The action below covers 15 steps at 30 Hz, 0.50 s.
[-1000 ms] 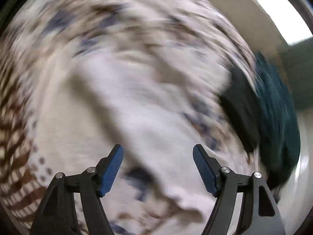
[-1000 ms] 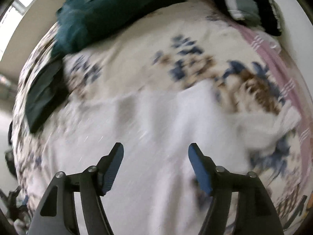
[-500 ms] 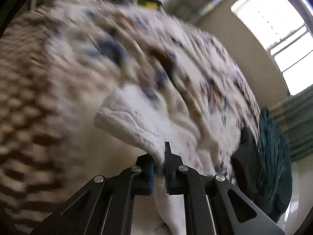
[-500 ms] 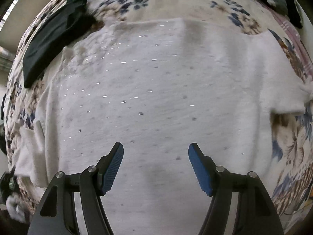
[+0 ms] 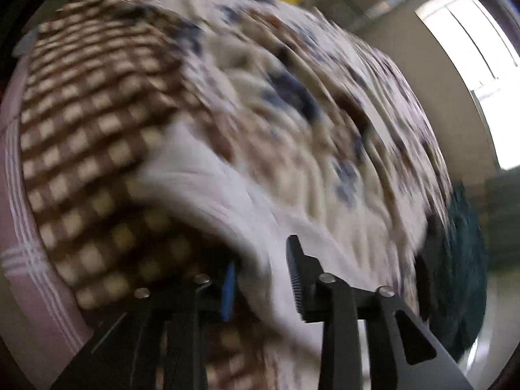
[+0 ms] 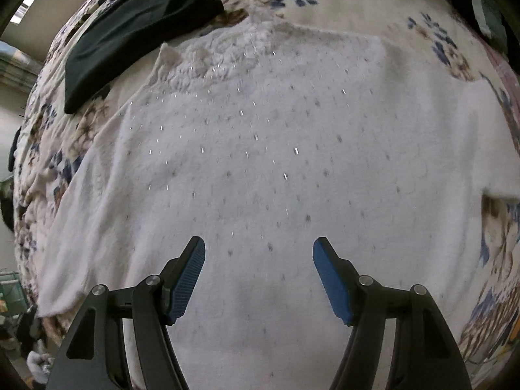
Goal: Fold small clothes
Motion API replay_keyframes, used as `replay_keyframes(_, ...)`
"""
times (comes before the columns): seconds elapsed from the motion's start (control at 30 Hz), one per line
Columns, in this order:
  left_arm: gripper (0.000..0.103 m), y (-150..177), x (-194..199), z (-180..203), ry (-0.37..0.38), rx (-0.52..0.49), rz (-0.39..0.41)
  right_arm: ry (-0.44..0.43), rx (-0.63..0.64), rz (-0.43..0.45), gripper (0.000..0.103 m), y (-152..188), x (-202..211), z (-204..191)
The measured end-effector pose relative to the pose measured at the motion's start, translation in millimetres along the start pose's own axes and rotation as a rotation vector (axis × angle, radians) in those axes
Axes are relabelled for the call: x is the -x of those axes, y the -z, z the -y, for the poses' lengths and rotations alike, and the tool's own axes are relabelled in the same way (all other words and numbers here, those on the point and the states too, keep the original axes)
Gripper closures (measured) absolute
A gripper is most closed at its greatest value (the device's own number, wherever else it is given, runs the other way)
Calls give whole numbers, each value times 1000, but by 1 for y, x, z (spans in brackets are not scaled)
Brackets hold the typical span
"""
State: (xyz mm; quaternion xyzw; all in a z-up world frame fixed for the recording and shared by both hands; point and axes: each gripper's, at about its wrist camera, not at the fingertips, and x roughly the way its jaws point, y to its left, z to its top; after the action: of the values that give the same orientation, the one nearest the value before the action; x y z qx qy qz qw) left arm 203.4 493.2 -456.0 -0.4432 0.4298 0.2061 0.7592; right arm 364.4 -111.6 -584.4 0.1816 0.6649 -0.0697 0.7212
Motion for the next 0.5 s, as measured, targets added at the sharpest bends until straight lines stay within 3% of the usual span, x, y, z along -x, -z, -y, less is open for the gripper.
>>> replay_keyframes(0.03,50,13,2,7,26,-32,-44,-11,-14,-16,32,9,5,9)
replay_keyframes(0.07,44,31,6,13,58,-67,-101,-19,-22,-27,32,16,9,16)
replay_keyframes(0.23,43,155,1,48,74,-310,-462,-34,-124,-117,32,75,31,83)
replay_keyframes(0.37,43,254,-22,69,33,-531,-642,18,-199,-171,32,123,34,148)
replay_keyframes(0.43,43,293,-38,74,-1,-611,-703,43,-229,-210,32,149,21,183)
replay_keyframes(0.5,44,319,-44,81,-55,-708,-665,50,-252,-236,32,166,5,208)
